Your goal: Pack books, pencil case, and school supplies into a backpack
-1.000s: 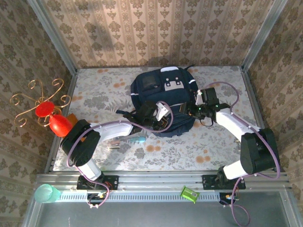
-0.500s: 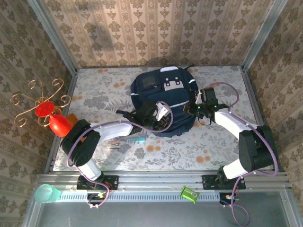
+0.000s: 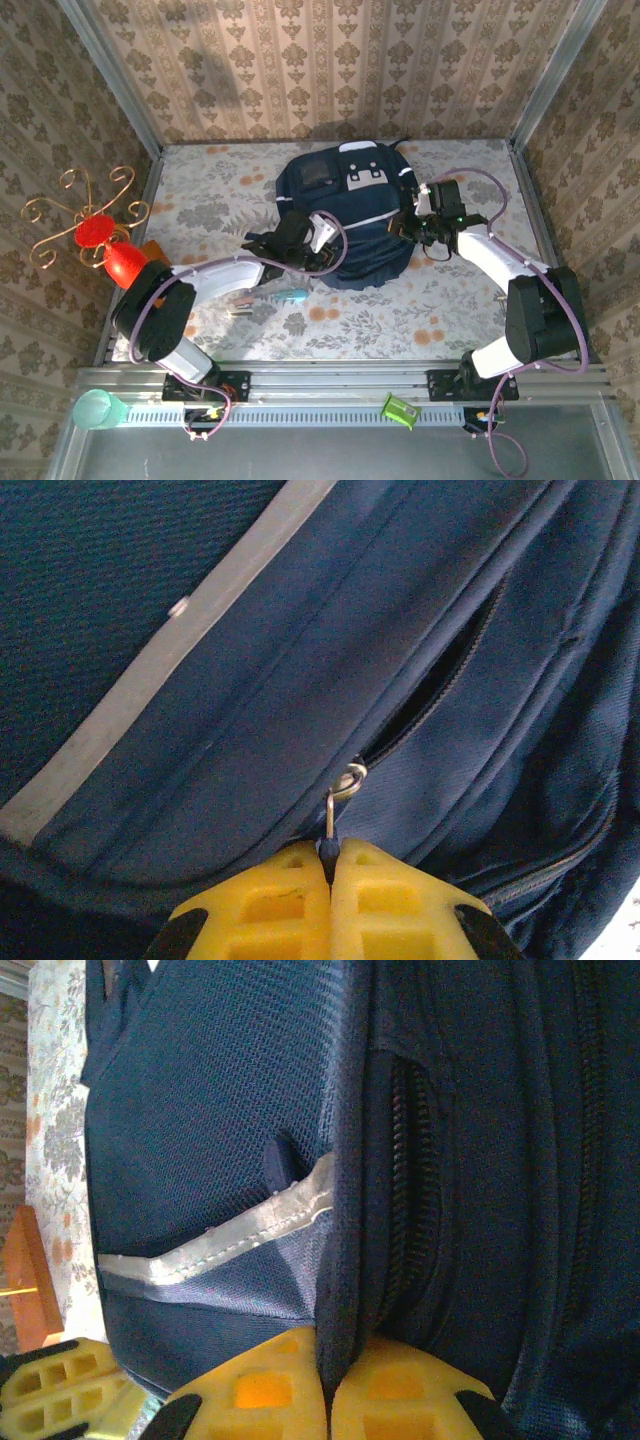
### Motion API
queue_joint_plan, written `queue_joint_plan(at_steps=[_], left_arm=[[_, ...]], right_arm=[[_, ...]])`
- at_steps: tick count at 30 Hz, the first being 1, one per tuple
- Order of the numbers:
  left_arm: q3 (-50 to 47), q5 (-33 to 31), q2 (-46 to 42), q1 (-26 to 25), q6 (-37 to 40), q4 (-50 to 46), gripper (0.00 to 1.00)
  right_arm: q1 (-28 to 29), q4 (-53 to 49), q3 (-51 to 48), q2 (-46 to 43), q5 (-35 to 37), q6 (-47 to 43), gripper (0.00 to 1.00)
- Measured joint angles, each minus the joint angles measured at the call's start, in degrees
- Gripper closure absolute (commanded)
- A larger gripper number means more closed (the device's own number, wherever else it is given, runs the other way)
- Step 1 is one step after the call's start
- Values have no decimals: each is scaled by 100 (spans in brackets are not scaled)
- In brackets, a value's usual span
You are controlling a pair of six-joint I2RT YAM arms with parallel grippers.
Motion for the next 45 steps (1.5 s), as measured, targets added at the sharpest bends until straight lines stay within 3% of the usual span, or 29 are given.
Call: queue_joint_plan(at_steps=[12,25,28,39,45], left_arm=[[-162,11,-114,907,118,-79,100],[-162,83,-125,713,118,-90,100],[-162,122,-125,697,138,-81,100],[-162,387,-127,-116,136,116,100],[-111,433,-127,-155,205,50,100]], right_arm=[[-72,-654,496,46,-26,-595,100],[-166,-1082,835,219,46,-835,100],[-186,-1250,992,334,74,-935,96],[-363,-1497,1585,820,269,-1029,96],[-374,-1613,1676,933,385,-1228,100]])
